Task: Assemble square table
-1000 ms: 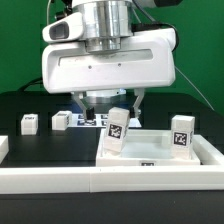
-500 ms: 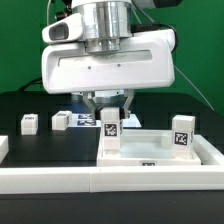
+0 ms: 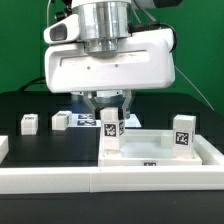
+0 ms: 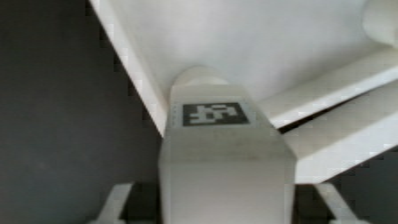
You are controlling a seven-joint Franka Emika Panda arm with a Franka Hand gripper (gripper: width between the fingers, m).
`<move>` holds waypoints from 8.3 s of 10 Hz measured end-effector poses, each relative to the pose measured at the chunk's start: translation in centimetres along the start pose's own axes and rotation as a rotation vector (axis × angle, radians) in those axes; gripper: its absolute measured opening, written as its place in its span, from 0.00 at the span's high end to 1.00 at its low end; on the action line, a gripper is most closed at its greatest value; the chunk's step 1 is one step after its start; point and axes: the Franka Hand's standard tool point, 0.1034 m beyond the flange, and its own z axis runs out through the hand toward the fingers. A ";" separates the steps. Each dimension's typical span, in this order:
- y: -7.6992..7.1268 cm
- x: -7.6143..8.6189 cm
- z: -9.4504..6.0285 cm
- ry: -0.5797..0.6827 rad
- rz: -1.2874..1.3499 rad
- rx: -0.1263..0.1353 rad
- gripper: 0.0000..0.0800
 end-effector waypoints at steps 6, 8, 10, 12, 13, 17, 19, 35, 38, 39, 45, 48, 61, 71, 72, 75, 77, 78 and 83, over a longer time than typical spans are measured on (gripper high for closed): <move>-1.2 -0.3 0.4 0.016 0.683 0.014 0.64; -1.4 -0.4 0.4 0.017 0.858 0.013 0.64; -1.7 -0.6 0.4 0.018 1.007 0.012 0.64; -1.7 -0.6 0.5 0.012 1.095 0.019 0.64; -1.7 -0.6 0.5 0.013 1.064 0.019 0.64; -1.7 -0.6 0.5 0.015 0.743 0.013 0.22; -1.9 -0.8 0.6 0.005 0.538 0.008 0.20; -2.5 -1.0 0.5 -0.003 -0.383 -0.041 0.52; -2.5 -0.9 0.5 -0.002 -0.357 -0.040 0.64; -2.5 -0.9 0.5 -0.001 -0.324 -0.040 0.64; -2.4 -1.2 0.6 0.042 0.348 -0.014 0.64; -3.2 -1.5 0.7 0.045 0.708 -0.001 0.64; -3.6 -2.0 0.9 0.008 0.326 -0.010 0.19; -4.2 -2.5 1.2 0.006 -0.327 -0.048 0.19; -4.1 -2.5 1.2 0.006 -0.390 -0.053 0.19; -3.6 -2.1 1.1 0.002 -0.534 -0.056 0.19; -3.5 -2.1 1.1 0.002 -0.527 -0.056 0.39; -3.5 -2.1 1.1 0.002 -0.526 -0.056 0.64; -3.5 -2.1 1.2 0.011 -0.249 -0.053 0.64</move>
Offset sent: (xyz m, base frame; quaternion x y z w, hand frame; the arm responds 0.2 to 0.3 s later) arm -0.0091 0.0045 -0.0142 -0.0154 -0.0015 0.2339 0.9721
